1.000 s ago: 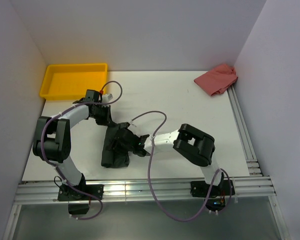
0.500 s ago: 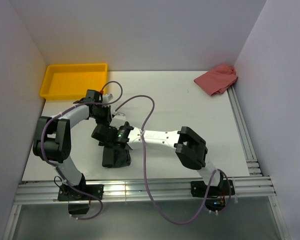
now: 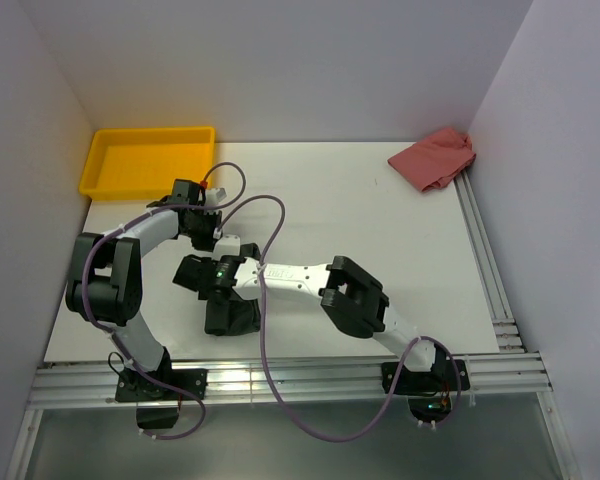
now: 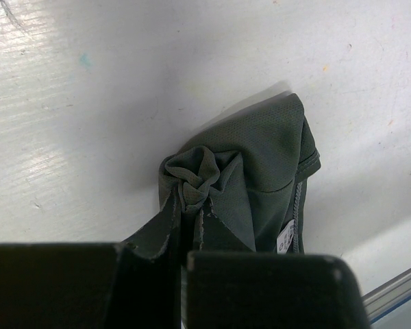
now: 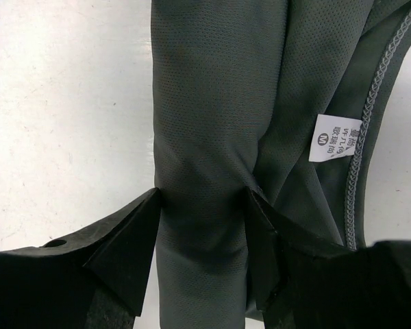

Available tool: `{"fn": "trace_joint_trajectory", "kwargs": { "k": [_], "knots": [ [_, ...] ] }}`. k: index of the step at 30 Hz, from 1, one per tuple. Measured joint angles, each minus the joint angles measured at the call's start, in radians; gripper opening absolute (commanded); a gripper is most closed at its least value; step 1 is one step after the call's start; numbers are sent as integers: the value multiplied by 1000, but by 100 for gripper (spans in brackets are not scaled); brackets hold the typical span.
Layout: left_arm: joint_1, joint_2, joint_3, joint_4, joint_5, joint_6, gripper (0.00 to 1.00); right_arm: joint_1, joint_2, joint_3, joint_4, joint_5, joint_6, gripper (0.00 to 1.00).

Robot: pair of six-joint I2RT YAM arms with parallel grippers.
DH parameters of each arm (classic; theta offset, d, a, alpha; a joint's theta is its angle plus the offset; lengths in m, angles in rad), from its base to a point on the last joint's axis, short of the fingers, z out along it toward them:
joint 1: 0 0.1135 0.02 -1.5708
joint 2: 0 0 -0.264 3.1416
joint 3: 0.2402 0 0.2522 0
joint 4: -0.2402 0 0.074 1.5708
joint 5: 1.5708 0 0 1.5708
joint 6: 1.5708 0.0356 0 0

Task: Roll the t-shirts
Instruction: Roll the tshirt

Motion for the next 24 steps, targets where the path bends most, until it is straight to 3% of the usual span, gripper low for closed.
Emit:
{"fn": "trace_joint_trajectory", "kwargs": {
  "k": [5,15,18,19,21,22,24],
  "knots": [
    [0,0,0,0,0,0,1,4,2,0,0,-3,0,59],
    [-1,0,0,-1,0,0,13,5,39,12,0,-14,-8,64],
    [-1,0,0,-1,-1,1,18,5,39,6,10,-18,-11,55],
    [-1,0,0,-1,-2,1,25,5,39,0,16,-19,-13,42],
    [-2,0,0,-1,-2,0,33,5,34,-21,45,-21,-14,27],
    [-2,0,0,-1,-3,0,43,5,23,-40,67,-23,-15,15],
    [-3,0,0,-1,-2,3,51,3,-7,-93,118,-34,-16,10]
  ]
}}
